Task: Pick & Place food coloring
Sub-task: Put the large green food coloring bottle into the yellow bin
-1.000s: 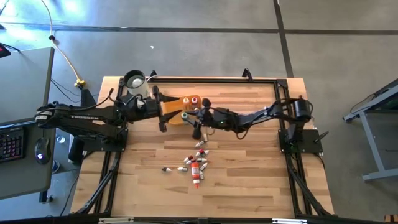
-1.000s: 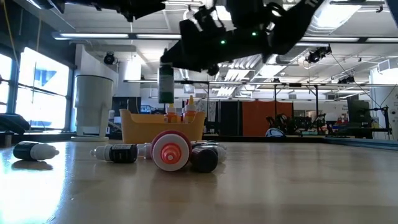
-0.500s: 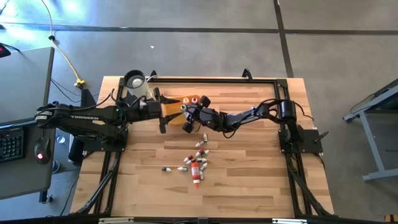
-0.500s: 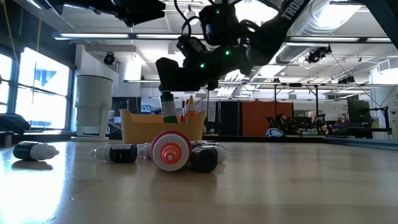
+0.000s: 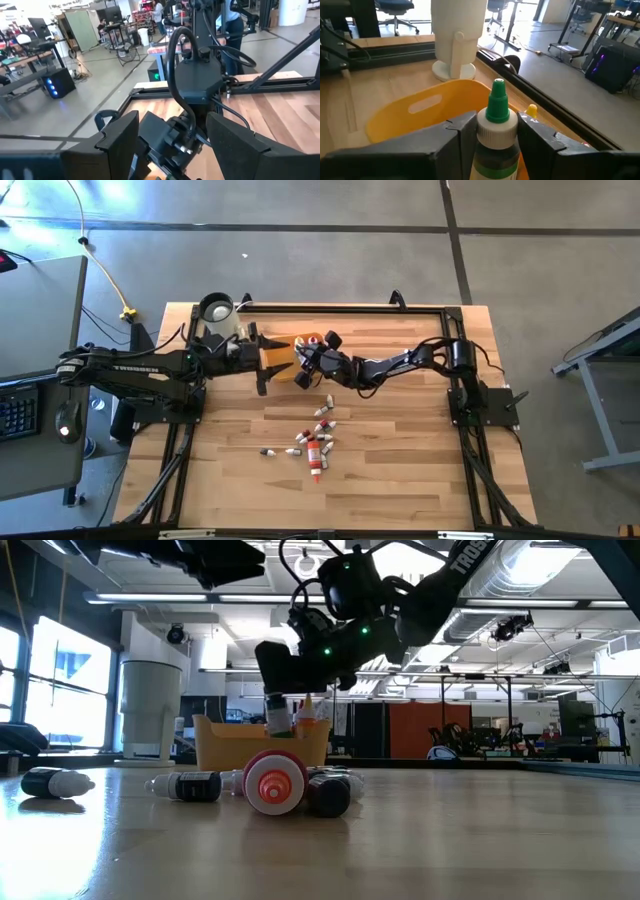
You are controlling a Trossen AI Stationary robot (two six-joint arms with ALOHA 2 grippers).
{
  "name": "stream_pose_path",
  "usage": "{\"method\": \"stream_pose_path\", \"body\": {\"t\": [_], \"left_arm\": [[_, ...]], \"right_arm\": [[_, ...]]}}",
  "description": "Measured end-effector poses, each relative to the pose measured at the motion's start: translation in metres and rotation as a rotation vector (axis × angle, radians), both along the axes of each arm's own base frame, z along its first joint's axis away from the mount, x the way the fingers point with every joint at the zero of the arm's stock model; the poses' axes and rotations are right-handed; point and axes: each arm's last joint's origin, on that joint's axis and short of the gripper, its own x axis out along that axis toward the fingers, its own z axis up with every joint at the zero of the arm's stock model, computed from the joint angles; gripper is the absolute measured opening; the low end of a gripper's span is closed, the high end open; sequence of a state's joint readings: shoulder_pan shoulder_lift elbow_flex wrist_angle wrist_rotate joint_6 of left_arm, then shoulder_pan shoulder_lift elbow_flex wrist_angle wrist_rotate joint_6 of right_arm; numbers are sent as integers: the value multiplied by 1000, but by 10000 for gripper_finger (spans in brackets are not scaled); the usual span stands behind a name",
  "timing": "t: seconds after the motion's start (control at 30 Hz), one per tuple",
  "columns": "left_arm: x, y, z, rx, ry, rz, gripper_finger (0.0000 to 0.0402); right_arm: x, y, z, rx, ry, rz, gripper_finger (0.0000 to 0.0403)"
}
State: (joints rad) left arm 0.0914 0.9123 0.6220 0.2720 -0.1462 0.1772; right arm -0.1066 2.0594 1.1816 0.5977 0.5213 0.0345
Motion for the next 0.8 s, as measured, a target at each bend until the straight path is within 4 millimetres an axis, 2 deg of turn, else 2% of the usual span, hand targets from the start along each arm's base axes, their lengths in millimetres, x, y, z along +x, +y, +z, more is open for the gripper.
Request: {"method": "stream_pose_path", "body": {"t": [0.3, 0.4, 0.6, 0.8], "left_arm": [[1, 0, -3, -12, 25, 0, 231], [0, 0, -8, -71, 62, 19, 231], [1, 5, -31, -161, 240, 217, 231], [23, 10, -67, -156, 416, 315, 215]], "right_arm": [[-1, -1, -1, -22, 26, -48, 125], [-1, -1, -2, -19, 27, -41, 126], [-1, -1, -1, -18, 17, -41, 126], [0, 0, 1, -6, -6, -1, 126]]}}
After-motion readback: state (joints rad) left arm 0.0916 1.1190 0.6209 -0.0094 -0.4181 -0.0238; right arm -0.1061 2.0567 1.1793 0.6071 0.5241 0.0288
